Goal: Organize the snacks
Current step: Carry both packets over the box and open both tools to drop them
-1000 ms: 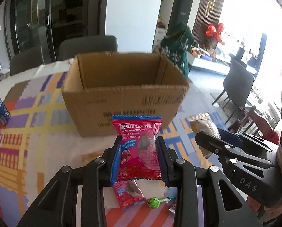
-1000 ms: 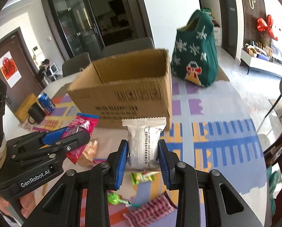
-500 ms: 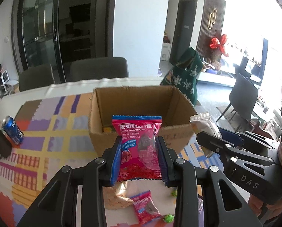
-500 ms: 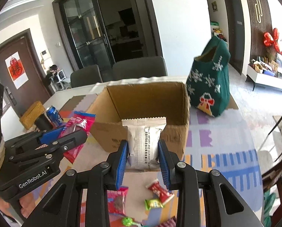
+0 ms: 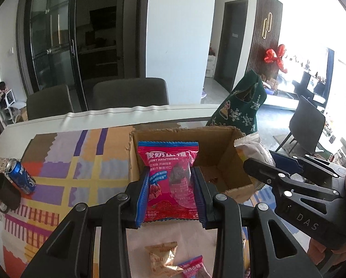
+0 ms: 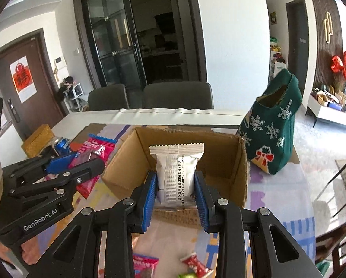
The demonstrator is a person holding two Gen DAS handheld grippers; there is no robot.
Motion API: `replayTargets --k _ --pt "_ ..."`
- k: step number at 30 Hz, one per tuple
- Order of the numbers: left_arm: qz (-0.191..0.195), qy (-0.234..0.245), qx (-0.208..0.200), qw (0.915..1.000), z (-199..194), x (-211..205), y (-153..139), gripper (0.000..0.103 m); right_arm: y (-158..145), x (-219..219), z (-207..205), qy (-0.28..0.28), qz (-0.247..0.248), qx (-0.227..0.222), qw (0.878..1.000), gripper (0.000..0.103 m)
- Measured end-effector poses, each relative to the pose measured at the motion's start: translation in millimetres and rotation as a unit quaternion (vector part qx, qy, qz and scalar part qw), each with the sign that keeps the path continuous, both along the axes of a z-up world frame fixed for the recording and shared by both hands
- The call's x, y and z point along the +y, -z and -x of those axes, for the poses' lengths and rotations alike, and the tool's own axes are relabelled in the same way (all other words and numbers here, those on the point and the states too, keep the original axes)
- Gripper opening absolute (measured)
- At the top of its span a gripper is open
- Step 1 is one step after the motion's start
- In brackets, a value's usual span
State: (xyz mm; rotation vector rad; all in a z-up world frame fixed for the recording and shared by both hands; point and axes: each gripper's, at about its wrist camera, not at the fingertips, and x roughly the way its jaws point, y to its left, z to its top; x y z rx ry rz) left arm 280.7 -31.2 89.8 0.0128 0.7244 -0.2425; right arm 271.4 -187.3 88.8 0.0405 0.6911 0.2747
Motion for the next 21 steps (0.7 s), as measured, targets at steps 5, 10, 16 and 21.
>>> replayTargets --k 5,10,16,21 --pt "0.017 -0.001 0.022 0.9996 -21.3 4.8 6.0 0.035 2.1 5.1 -23.4 -0.004 0.007 0.008 1.0 0.033" --pt "0.01 -0.012 0.033 0.9993 -42.6 4.0 13.7 0.036 7.6 5.6 -42.4 0.003 0.011 0.016 1.0 0.033" --pt "-0.015 -0.046 0.032 0.9983 -47.2 8.1 17.9 0.066 16.2 3.8 -56.2 0.022 0.024 0.026 0.999 0.052" --pt "-0.056 -0.044 0.026 0.9971 -27.0 5.2 21.4 0.069 18.7 -0.9 -44.8 0.022 0.028 0.03 0.999 0.052"
